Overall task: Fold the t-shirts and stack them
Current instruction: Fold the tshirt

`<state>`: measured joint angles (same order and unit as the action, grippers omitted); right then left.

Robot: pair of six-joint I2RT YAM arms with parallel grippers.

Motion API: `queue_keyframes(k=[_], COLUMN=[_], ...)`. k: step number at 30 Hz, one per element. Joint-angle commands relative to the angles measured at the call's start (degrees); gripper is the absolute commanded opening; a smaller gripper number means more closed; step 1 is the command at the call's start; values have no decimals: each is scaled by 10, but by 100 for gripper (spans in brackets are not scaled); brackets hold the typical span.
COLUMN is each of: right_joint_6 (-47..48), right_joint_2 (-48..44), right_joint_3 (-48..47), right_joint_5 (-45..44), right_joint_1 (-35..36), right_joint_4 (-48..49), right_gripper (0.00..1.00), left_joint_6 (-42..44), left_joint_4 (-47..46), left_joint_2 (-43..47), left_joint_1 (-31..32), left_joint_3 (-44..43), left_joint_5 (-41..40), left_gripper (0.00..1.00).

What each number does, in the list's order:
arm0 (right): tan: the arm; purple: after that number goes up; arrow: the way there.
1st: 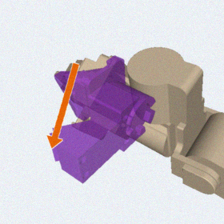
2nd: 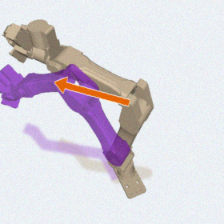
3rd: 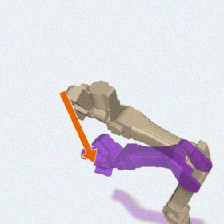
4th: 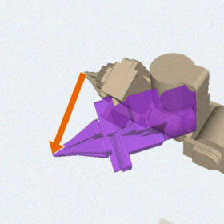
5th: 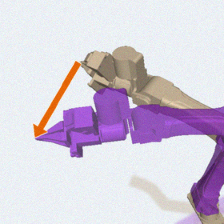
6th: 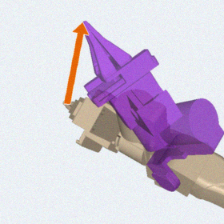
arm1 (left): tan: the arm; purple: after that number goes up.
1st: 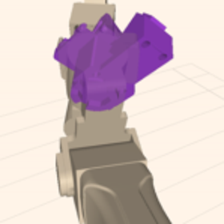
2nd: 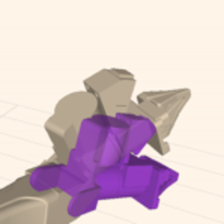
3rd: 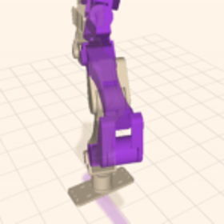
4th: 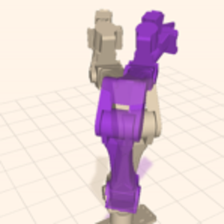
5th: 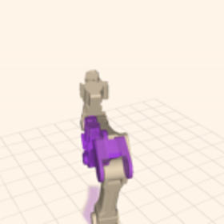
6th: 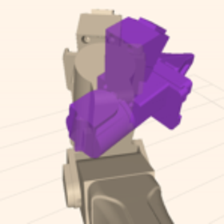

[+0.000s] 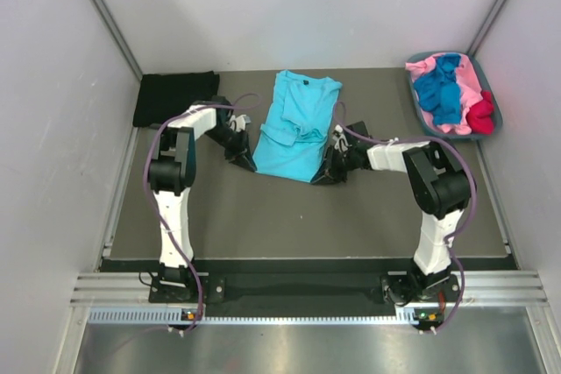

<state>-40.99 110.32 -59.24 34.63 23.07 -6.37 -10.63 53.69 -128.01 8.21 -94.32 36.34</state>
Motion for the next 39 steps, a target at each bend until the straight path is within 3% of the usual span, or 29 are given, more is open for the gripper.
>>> queue_keyframes(k=[1, 6, 13, 19, 26, 39], right_joint_6=[7, 39, 94, 141, 198, 249], right_joint_2=[-7, -40, -120, -184, -223, -194], right_joint_3=[21, 27, -14, -16, -67, -179], right_joint_5=[-26, -2, 35, 60, 68, 53], right_joint_1=[-7, -16, -43, -69, -100, -113], right_joint_4=[-2, 3, -90, -177, -241, -255], right_gripper=[3, 0, 0, 0, 0, 0], left_joint_6=[5, 9, 19, 36, 68, 48], left_joint_4=[-22, -24, -30, -34, 2, -24], left_joint_2=[4, 35, 153, 214, 242, 228], left_joint_1=[6, 15, 45, 96, 107, 88], left_joint_3=[-2, 15, 76, 72, 52, -28], left_joint_5=[-14, -9, 12, 16, -15, 37], left_gripper=[0, 0, 0, 0, 0, 0])
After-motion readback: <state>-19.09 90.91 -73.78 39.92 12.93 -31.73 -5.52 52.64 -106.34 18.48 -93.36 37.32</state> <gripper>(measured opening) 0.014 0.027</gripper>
